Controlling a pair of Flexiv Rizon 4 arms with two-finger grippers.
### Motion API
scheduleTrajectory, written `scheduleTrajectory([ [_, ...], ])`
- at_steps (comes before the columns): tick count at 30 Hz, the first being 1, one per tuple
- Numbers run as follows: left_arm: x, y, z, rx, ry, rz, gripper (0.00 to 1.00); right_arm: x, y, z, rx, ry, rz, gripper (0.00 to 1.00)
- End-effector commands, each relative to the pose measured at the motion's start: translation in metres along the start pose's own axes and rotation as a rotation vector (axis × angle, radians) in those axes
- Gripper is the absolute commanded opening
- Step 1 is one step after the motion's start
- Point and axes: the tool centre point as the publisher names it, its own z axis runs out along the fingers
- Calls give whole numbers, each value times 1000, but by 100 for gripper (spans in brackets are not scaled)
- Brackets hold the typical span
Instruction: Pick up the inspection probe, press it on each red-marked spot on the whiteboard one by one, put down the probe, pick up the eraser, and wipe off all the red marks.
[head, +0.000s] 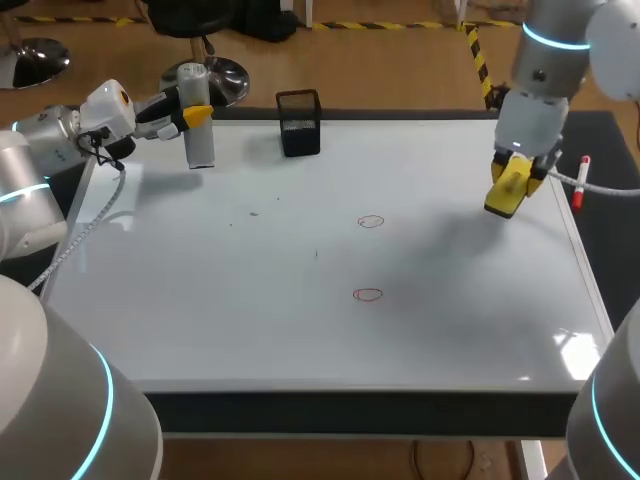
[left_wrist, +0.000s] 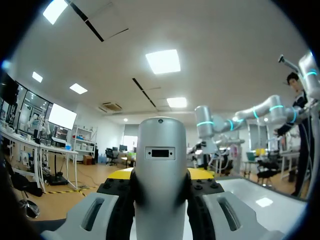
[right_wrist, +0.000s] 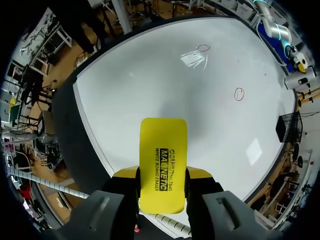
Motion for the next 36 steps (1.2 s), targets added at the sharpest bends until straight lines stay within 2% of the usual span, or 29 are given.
scheduleTrajectory([
  [1, -1, 0, 0, 3, 2, 0, 0, 1, 1, -1, 4, 2, -2, 0],
  [11, -1, 0, 0, 3, 2, 0, 0, 1, 1, -1, 4, 2, -2, 0],
  [13, -1, 0, 0, 3, 2, 0, 0, -4, 4, 5, -14, -2, -5, 0],
  [22, -1, 0, 0, 3, 2, 0, 0, -20, -24, -11, 79, 2, 28, 0],
  [36, -1, 0, 0, 3, 2, 0, 0, -22, -78, -7, 81, 15, 90, 0],
])
